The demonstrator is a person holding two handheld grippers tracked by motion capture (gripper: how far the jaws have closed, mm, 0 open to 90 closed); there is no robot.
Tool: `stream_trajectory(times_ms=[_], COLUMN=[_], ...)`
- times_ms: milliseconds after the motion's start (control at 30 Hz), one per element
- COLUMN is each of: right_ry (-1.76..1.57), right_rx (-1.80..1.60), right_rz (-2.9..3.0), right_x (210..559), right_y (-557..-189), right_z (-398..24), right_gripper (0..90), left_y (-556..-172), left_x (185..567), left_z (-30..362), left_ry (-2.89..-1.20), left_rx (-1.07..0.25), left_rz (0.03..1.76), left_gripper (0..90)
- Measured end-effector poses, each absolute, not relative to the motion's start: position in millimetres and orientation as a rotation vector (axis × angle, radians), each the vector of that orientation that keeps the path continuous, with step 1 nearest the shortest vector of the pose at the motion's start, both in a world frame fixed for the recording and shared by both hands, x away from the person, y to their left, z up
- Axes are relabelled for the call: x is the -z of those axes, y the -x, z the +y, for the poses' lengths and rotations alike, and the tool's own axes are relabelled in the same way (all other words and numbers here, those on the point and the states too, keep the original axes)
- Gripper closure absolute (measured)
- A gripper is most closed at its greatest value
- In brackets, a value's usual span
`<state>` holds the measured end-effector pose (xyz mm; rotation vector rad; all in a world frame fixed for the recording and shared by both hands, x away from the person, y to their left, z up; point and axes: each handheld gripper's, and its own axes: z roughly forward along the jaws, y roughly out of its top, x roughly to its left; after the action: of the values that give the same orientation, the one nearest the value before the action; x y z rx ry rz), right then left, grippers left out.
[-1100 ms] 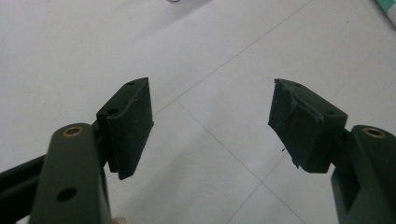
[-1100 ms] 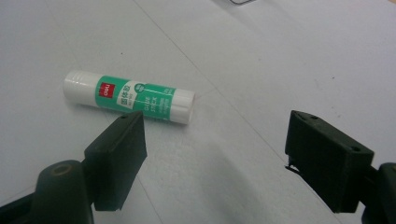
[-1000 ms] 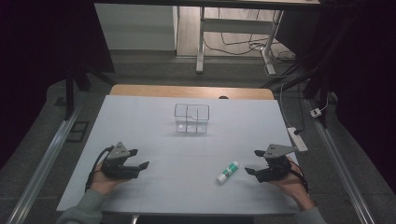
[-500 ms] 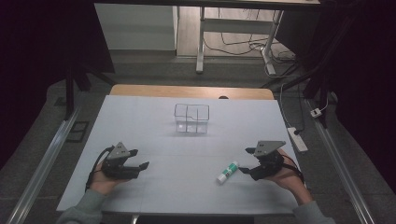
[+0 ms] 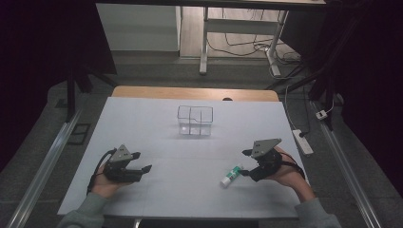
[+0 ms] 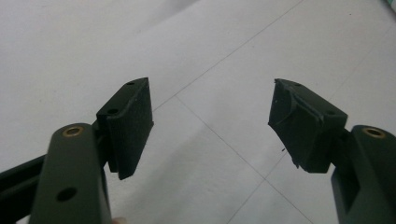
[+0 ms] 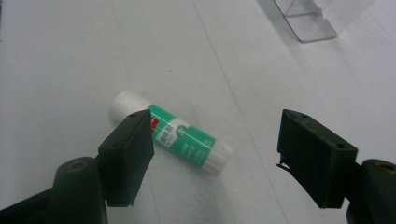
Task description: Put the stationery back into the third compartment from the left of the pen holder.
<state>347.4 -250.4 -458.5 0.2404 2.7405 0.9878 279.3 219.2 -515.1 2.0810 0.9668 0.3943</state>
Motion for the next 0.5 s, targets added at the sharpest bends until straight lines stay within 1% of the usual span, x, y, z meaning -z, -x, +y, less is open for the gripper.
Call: stream_trajectory(times_ms=[500], right_ry=[-0.038], right_rx=[-0.866], right_rz=[2.858], right_x=[464], right_y=[-350], right_z=[-222], right_gripper=[28.2], left_y=[-280], left_x=[515], left_z=[220], left_ry=[-2.080], left_rx=[-0.392], left_rz=[0.965], left_gripper=[30.2])
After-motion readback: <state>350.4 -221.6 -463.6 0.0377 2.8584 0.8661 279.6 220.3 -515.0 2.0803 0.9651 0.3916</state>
